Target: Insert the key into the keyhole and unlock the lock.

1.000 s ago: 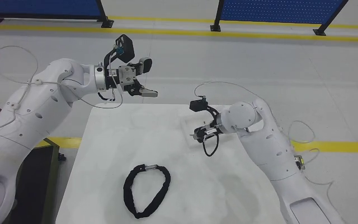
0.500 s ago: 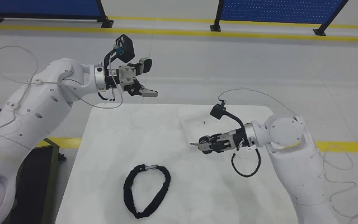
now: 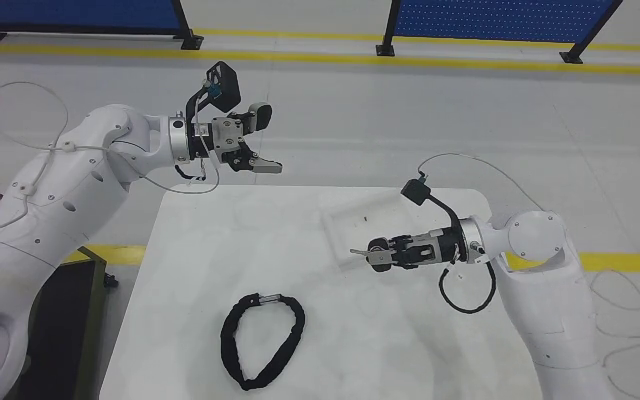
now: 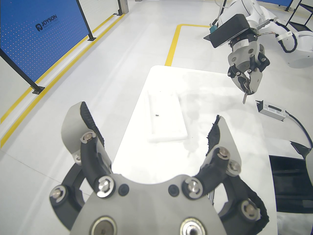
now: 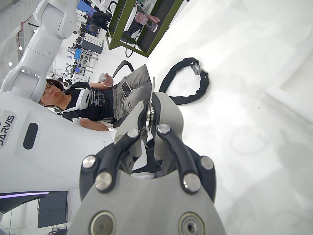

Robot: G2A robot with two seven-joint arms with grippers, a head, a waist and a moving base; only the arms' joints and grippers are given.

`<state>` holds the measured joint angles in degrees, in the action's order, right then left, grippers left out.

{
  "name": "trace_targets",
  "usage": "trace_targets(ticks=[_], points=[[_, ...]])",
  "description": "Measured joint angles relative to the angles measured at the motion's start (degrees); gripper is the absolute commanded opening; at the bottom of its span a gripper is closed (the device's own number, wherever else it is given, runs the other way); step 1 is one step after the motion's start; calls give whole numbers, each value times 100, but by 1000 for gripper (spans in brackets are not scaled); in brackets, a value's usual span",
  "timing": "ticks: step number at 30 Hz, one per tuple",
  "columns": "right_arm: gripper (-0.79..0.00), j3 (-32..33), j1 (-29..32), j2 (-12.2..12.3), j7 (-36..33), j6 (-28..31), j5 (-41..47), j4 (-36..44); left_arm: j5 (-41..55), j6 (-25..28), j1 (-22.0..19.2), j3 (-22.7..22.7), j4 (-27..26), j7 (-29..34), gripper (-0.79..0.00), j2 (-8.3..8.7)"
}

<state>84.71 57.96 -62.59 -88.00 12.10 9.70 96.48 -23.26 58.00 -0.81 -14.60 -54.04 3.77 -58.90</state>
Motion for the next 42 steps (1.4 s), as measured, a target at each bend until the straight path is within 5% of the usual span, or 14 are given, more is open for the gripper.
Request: trace_targets(ticks=[8,13,17,22,27,36,42], points=[[-785,0,0,0,0,0,1,0,-16,-22,12,-10,-8,6,0,2],[-785,0,0,0,0,0,1,0,-311,-505,324,-96,-150,179,0,37],[-785,0,0,0,0,0,1,0,-590,-322,670,-144,-79,143,0,100],[-785,0,0,0,0,0,1,0,-815,3,1078,-241,37,120,0,219],[-785,0,0,0,0,0,1,0,-1253,0,1348,-35,-372,438,0,397],[-785,0,0,0,0,0,1,0,-1583,0,1319,495,-997,608,0,741],[-785,0,0,0,0,0,1,0,-1603,0,1343,486,-1032,620,0,755]])
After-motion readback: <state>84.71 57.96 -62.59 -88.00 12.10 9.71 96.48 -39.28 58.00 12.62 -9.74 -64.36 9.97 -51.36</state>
